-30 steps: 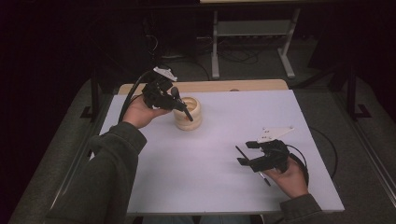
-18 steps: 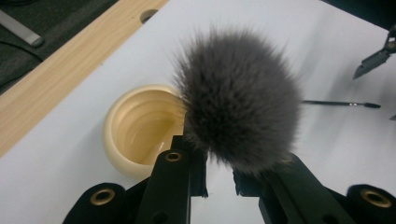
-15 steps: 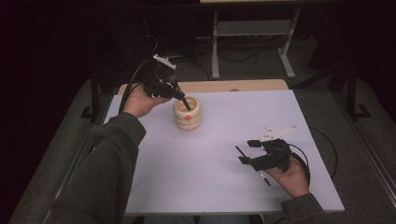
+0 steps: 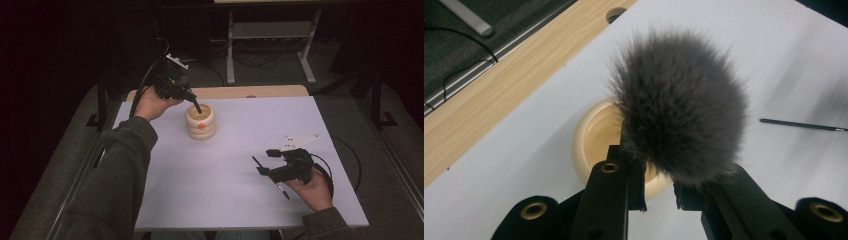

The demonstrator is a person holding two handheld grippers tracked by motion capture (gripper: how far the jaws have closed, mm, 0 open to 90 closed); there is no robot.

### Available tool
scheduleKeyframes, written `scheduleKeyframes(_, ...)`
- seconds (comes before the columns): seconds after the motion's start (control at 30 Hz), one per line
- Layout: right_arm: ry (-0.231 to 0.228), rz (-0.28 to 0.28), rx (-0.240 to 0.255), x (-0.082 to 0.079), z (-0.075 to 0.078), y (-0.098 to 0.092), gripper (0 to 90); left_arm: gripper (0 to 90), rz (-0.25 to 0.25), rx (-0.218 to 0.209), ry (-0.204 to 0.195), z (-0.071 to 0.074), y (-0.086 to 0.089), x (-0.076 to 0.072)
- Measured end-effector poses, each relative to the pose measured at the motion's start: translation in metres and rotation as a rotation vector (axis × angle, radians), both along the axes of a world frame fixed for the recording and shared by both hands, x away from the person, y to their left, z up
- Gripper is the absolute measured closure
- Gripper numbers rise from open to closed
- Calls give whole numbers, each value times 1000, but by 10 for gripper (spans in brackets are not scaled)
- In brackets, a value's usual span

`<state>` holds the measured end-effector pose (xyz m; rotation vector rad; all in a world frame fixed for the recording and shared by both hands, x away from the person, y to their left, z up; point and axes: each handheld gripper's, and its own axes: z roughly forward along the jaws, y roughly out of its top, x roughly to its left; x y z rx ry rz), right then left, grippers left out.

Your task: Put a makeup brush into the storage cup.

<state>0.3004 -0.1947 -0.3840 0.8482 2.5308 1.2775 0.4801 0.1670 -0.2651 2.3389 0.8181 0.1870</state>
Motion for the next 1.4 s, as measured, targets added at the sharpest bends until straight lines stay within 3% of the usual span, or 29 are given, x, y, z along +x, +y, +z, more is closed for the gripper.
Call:
scheduleKeyframes(0.2,4,1,1,0,0,0,282,774,13,15,3,-5,0,4)
scheduleKeyframes(0.37,-6,3,7,1,0,-1,282,774,33,2,18,-11,0,8)
scheduleKeyframes(0.6,0,3,1,0,0,0,282,773,65,-3,43,-25,3,10)
scheduleKeyframes(1.03,-9,4,3,1,-1,-1,280,773,86,-15,54,-49,4,9)
scheduleKeyframes(1.4,-8,3,3,0,-1,-1,279,772,102,-21,63,-55,6,9)
